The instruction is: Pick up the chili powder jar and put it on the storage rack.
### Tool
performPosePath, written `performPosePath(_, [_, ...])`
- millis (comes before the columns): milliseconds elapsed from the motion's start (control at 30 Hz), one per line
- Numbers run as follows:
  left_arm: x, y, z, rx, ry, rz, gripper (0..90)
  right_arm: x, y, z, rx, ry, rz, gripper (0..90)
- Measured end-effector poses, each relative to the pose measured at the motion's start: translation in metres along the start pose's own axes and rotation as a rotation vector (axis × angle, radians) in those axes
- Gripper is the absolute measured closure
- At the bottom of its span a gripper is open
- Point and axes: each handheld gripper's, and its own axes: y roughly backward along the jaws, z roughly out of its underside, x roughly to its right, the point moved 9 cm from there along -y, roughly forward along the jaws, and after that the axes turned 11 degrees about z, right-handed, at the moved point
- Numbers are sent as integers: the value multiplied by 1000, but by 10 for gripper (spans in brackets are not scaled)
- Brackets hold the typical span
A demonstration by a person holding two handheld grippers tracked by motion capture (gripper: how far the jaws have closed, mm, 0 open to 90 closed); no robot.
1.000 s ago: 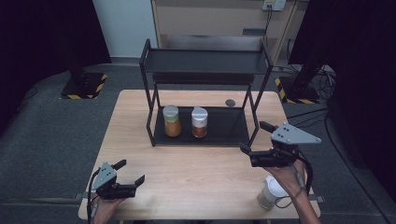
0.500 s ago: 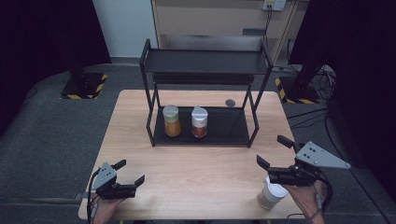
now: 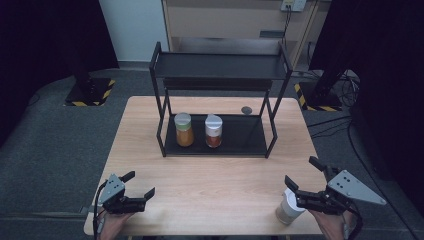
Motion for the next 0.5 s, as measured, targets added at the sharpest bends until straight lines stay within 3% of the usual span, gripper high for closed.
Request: performPosePath(500, [0, 0, 0, -3, -1, -1, 30, -1, 8, 26, 14, -2, 36, 79])
